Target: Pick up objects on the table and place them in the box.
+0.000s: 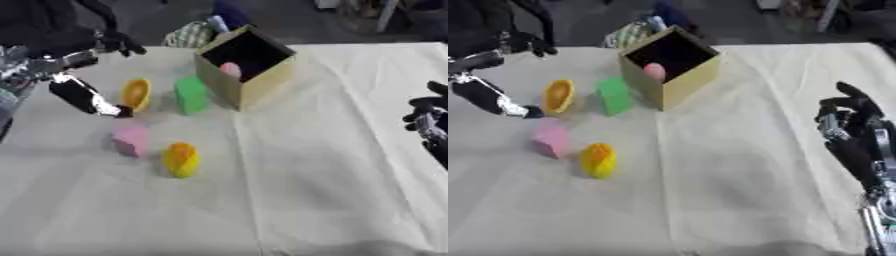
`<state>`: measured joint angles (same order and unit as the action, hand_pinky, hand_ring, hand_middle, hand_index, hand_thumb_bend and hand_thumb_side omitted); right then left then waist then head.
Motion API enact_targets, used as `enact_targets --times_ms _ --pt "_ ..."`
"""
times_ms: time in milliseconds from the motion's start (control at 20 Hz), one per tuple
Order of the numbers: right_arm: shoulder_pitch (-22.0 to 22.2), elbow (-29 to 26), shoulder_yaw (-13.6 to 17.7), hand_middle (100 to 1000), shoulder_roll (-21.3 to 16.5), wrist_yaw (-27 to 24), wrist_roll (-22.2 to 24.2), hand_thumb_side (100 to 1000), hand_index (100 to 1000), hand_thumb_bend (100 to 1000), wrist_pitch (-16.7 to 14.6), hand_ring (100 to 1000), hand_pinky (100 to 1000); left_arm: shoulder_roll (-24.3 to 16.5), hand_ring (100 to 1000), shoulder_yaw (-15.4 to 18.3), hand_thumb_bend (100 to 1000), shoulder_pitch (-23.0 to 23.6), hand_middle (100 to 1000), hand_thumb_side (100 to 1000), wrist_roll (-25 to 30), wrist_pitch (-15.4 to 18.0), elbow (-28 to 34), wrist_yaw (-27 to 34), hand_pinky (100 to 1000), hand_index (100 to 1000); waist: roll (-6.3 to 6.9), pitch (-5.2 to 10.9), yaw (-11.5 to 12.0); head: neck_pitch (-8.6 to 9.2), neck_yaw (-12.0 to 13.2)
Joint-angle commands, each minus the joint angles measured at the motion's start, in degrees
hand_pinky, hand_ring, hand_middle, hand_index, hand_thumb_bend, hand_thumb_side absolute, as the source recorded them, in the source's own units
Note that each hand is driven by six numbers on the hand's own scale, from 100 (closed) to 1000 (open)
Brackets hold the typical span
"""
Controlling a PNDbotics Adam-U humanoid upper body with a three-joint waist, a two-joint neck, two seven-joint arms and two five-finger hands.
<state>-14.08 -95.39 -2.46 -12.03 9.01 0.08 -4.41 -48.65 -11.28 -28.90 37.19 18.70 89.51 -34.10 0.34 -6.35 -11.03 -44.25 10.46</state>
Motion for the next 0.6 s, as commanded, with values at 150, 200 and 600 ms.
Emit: enact_targets --times_ms 150,200,600 --pt "-0.32 -0.37 -0.02 671 -1.13 0.23 0.32 530 910 100 -0.12 604 584 -1.27 837 -2.21 814 -3.76 856 416 5.55 3.42 -7.98 -6.10 874 949 0.69 1.72 -0.19 0.13 -1.52" --pt "-0.31 -0.34 -0.03 671 -1.13 0.22 0.33 530 910 100 -0.11 604 584 -0.86 838 -2.21 822 -4.19 857 412 5.77 3.89 -9.51 -7.31 874 950 0.62 1.74 -0.21 0.13 -2.10" --pt "-0.31 -0.20 -0.04 667 -0.97 0.13 0.41 529 910 100 -0.09 604 584 1.82 834 -1.55 803 -5.53 852 414 4.96 6.04 -17.82 -12.65 868 928 0.13 1.75 -0.17 0.13 -5.93"
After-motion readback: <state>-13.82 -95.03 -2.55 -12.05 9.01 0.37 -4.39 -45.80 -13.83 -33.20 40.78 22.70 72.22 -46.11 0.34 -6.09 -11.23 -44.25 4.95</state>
